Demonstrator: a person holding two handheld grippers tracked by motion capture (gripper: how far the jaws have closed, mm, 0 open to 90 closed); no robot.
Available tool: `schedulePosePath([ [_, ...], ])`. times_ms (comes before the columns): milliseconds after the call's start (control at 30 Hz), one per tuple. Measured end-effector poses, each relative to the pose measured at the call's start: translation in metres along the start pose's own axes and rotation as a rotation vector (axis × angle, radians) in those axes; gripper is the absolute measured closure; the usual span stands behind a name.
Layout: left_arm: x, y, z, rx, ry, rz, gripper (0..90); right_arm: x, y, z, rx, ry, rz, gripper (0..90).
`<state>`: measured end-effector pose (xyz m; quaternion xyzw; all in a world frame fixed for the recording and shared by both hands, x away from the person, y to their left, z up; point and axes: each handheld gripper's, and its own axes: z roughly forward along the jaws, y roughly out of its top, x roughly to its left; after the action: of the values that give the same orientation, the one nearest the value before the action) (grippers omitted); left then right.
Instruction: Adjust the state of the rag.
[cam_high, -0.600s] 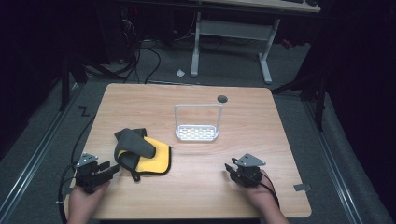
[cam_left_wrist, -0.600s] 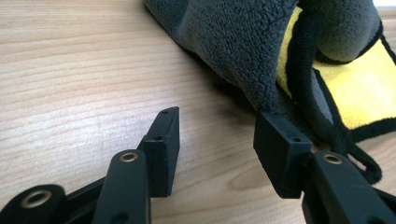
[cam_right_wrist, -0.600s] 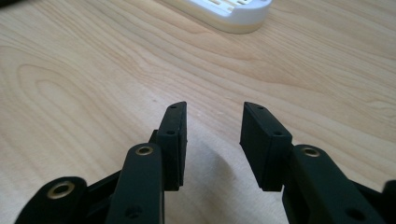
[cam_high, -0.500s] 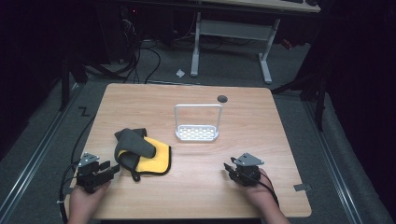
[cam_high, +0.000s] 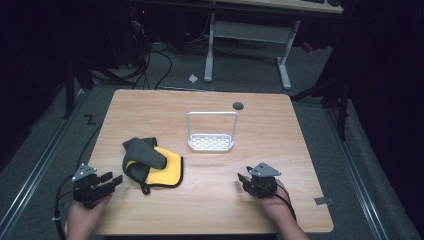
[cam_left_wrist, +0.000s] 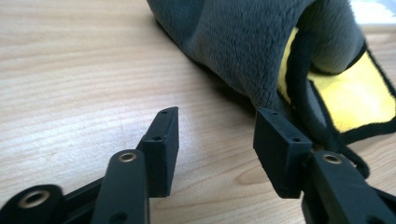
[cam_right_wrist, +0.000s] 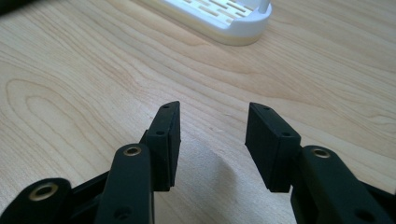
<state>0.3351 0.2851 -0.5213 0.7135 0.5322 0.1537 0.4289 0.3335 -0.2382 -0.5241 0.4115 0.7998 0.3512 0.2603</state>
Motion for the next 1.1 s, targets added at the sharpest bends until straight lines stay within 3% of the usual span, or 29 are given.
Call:
schedulePosePath([
  [100, 0.000, 0.003, -0.003, -0.018, -0.006, -0.009, 61.0, 0.001, -0.001, 0.001, 0.009, 0.003, -0.009, 56.2],
  [167, -0.004, 0.014, -0.009, -0.056, -0.025, -0.012, 70.3, 0.001, -0.001, 0.000, 0.008, 0.002, -0.007, 56.2],
  [267, -0.009, 0.026, -0.012, -0.066, -0.001, 0.017, 90.0, 0.001, -0.002, -0.001, 0.005, -0.001, 0.001, 56.2],
  [300, -0.013, 0.039, -0.010, -0.072, -0.005, 0.040, 90.0, 0.001, -0.002, -0.001, 0.009, 0.009, 0.011, 56.2],
  [333, -0.013, 0.039, -0.010, -0.072, -0.005, 0.040, 90.0, 0.001, -0.002, -0.001, 0.009, 0.009, 0.011, 56.2],
  [367, -0.017, 0.054, -0.007, -0.086, 0.007, 0.065, 90.0, 0.001, -0.002, -0.002, 0.012, 0.020, 0.018, 56.2],
  [500, -0.022, 0.083, 0.008, -0.098, 0.023, 0.075, 88.1, 0.002, -0.002, -0.001, 0.011, 0.024, 0.010, 56.2],
  [533, -0.022, 0.083, 0.008, -0.098, 0.023, 0.075, 87.7, 0.002, -0.002, -0.001, 0.011, 0.024, 0.010, 56.2],
  [600, -0.023, 0.095, 0.026, -0.066, 0.028, 0.076, 87.7, 0.003, -0.003, -0.001, 0.020, 0.031, 0.009, 56.2],
  [667, -0.022, 0.097, 0.036, -0.041, 0.028, 0.073, 87.8, 0.003, -0.003, -0.001, 0.021, 0.032, 0.007, 56.2],
  [700, -0.021, 0.095, 0.049, 0.010, 0.040, 0.075, 88.6, 0.003, -0.003, 0.000, 0.022, 0.033, 0.006, 56.2],
  [833, -0.018, 0.080, 0.072, 0.112, 0.045, 0.084, 89.8, 0.004, -0.003, 0.001, 0.027, 0.036, -0.002, 56.2],
  [933, -0.020, 0.068, 0.080, 0.134, 0.036, 0.097, 89.9, 0.004, -0.004, 0.001, 0.031, 0.035, -0.003, 56.2],
  [1100, -0.029, 0.057, 0.079, 0.120, 0.018, 0.117, 90.0, 0.004, -0.004, 0.002, 0.037, 0.036, -0.004, 56.2],
])
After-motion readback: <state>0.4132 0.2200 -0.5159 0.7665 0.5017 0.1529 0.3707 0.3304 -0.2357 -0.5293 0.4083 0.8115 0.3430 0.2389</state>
